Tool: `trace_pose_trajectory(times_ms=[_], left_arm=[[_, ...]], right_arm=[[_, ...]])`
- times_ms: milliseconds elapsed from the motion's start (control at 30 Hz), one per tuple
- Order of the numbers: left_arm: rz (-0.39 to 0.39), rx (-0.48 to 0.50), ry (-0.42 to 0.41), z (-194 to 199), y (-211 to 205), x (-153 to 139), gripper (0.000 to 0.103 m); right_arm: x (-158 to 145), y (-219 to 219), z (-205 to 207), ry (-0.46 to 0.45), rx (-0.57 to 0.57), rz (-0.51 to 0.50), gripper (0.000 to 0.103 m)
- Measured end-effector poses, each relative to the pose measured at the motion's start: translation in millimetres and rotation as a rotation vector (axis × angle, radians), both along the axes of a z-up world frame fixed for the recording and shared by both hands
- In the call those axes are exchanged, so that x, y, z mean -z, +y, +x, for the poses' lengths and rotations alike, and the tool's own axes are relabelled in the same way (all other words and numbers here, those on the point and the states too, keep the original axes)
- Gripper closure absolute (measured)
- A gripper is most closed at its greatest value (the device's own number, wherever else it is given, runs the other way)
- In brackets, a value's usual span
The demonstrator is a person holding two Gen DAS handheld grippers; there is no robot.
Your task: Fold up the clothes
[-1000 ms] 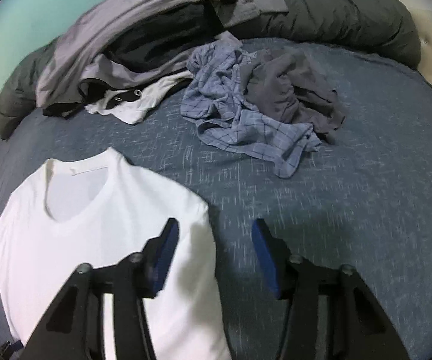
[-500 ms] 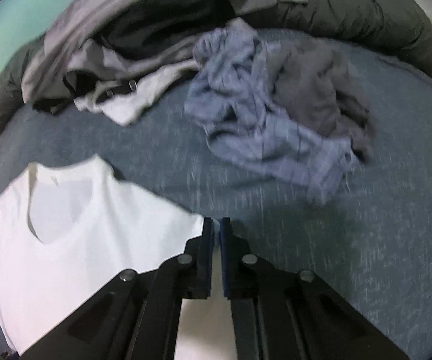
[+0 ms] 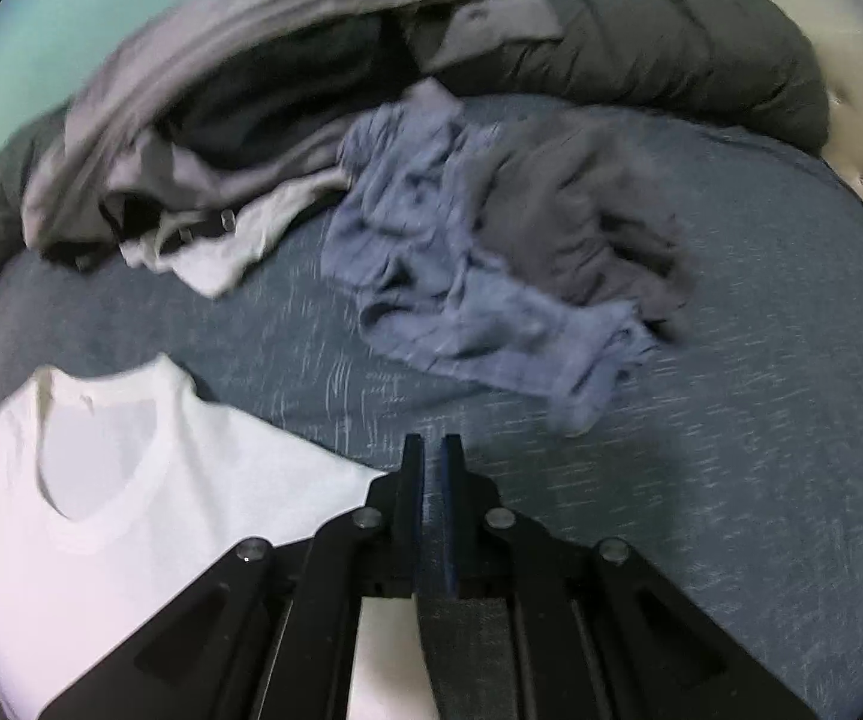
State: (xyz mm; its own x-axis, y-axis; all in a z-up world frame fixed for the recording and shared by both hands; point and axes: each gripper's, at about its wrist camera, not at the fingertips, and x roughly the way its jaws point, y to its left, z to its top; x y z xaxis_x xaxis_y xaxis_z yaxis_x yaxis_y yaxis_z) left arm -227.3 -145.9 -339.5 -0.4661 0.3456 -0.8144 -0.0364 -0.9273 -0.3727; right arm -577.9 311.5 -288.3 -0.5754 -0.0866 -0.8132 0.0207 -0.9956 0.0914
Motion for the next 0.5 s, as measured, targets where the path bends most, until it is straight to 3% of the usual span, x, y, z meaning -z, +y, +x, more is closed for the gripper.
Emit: trace_pose_trajectory(times_ms=[133, 233, 300, 333, 367, 500], left_arm=[[0.016, -0.012, -0.005, -0.9, -2.0, -2.8, 0.039], [0.023, -0.019, 0.003, 0.8, -3.1, -8.2, 0.038], [0.027, -0.024, 0.014, 2.3, -4.9, -13.3, 0.038], [0.028, -0.028, 0.020, 2.3, -6.4, -15.6, 0.038], [0.029, -0.032, 0.026, 1.8, -8.4, -17.7, 0.038], [0.019, -0.057, 0.043, -2.1, -19.0, -22.9, 0.038]], right_arm=[[-11.6, 10.6, 23.8, 0.012, -0.035, -0.050, 0.098], [-9.2, 19.2, 51.7, -0.021, -0.039, -0.141, 0.096], [-3.9, 24.8, 72.8, -0.052, -0.033, -0.181, 0.085], [-1.3, 26.8, 84.1, -0.065, -0.030, -0.189, 0.071], [0.4, 26.2, 93.5, -0.072, -0.037, -0.183, 0.065], [4.1, 20.5, 125.3, -0.083, -0.066, -0.164, 0.065]])
